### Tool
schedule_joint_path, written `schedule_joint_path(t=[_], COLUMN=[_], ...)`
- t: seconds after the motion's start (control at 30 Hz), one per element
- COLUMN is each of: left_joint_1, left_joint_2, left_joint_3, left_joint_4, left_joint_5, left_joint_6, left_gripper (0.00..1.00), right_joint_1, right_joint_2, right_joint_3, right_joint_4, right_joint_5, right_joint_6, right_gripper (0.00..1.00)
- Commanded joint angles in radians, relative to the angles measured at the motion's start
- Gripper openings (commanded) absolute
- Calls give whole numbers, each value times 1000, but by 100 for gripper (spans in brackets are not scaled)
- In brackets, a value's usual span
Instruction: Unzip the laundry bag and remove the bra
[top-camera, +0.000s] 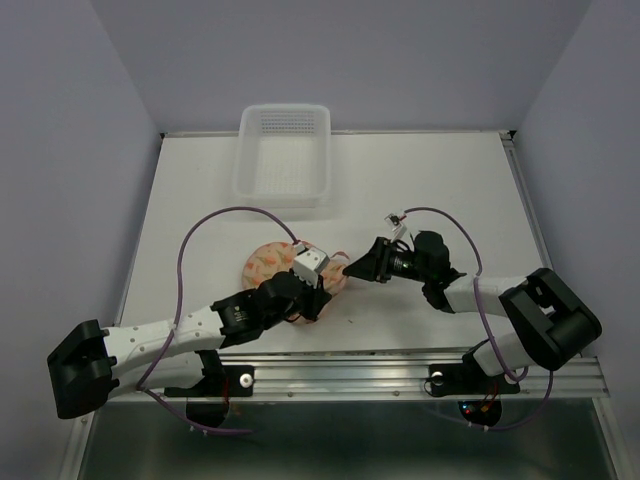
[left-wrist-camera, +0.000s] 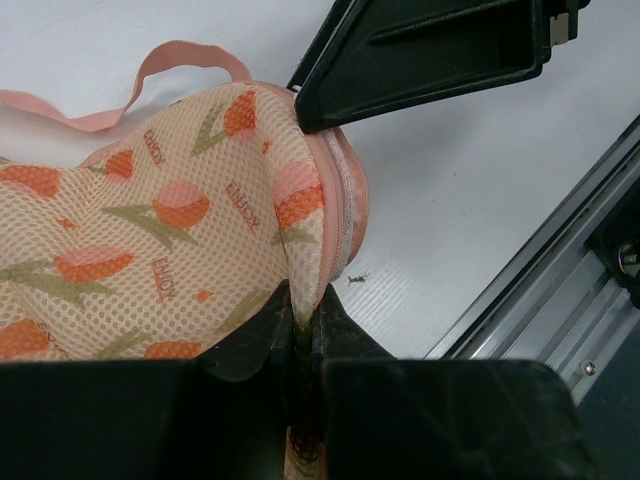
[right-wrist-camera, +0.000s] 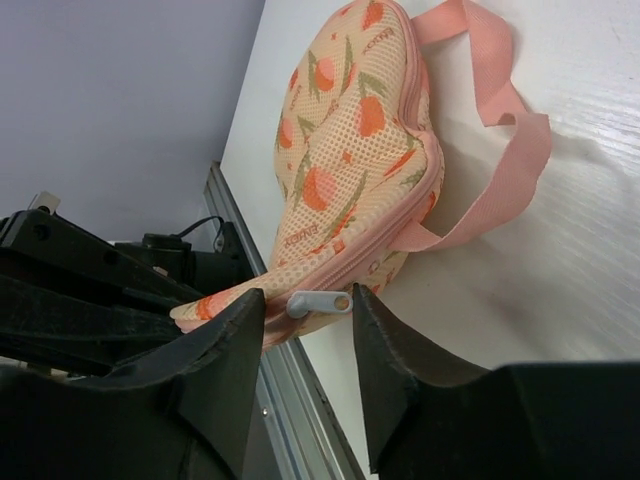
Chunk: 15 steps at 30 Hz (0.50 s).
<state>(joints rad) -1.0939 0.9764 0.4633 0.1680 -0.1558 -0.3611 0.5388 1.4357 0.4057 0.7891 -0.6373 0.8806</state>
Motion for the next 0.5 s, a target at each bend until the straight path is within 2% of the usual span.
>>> schedule_joint_path(t=[0.0,0.13,0.23,0.47], left_joint_1=[-6,-6,-6,-6], left_joint_2=[-21,-22,-22,-25], left_joint_3=[-23,-25,-26,-29], left_joint_4=[54,56,56,48], left_joint_5=[13,13,13,9], left_joint_6=[-9,-12,-12,-12], left_gripper=[3,3,3,3], right_joint_1=[1,1,1,1], right_joint_2=[5,-6,-17,-55], right_joint_3=[18,10,7,1], right_joint_4=[81,81,70,-11], right_joint_5=[-18,-12,1,39], right_joint_6=[-6,-19,-28,-84], right_gripper=[44,30,29,16])
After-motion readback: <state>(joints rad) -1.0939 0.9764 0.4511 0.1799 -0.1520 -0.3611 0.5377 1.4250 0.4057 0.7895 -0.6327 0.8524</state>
